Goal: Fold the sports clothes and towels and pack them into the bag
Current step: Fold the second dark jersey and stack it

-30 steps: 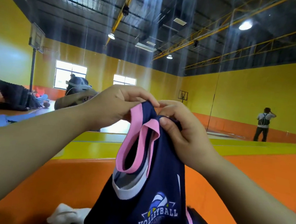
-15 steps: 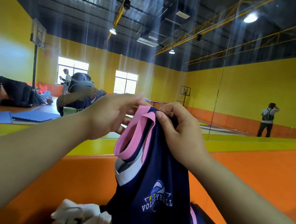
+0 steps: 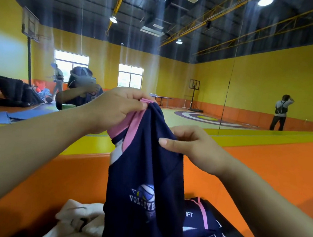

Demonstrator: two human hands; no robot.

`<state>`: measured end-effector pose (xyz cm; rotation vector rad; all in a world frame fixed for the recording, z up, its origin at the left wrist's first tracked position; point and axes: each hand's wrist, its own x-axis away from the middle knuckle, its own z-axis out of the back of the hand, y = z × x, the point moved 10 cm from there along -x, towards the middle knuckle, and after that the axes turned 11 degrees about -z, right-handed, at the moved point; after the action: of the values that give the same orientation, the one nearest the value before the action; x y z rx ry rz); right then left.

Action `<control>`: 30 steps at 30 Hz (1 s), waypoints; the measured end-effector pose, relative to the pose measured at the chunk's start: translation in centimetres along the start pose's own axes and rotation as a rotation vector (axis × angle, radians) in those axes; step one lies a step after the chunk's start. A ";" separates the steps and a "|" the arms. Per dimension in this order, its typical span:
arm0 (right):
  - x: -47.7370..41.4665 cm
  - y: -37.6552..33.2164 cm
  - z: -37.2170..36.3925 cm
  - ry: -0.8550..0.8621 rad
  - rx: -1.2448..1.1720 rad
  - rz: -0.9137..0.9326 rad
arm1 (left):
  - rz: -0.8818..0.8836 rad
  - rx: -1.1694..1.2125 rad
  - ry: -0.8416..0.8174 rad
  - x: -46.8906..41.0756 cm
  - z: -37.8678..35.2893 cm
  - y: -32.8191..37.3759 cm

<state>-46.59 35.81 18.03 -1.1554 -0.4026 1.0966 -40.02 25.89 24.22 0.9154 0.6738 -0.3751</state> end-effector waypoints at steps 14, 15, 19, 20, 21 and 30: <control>1.6 3.8 1.5 0.134 -0.012 -0.061 | -0.048 -0.467 0.235 -0.4 1.0 1.1; 1.7 3.6 2.3 0.192 0.008 -0.037 | -0.059 -0.502 0.237 -0.4 1.1 1.1; 2.7 2.0 5.3 0.392 0.139 0.081 | -0.075 -0.502 0.170 -0.8 0.7 0.5; 2.8 1.9 5.6 0.386 0.128 0.080 | -0.069 -0.522 0.145 -0.8 0.5 0.6; 2.8 2.1 5.7 0.348 0.113 0.056 | -0.065 -0.559 0.125 -0.7 0.3 0.8; 4.5 6.2 6.8 0.249 0.442 -0.231 | -0.055 -0.588 -0.012 -1.6 -0.4 -0.7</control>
<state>-52.58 43.15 14.14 -0.8145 -0.0864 0.7771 -41.74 25.87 24.75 0.3361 0.7443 -0.2098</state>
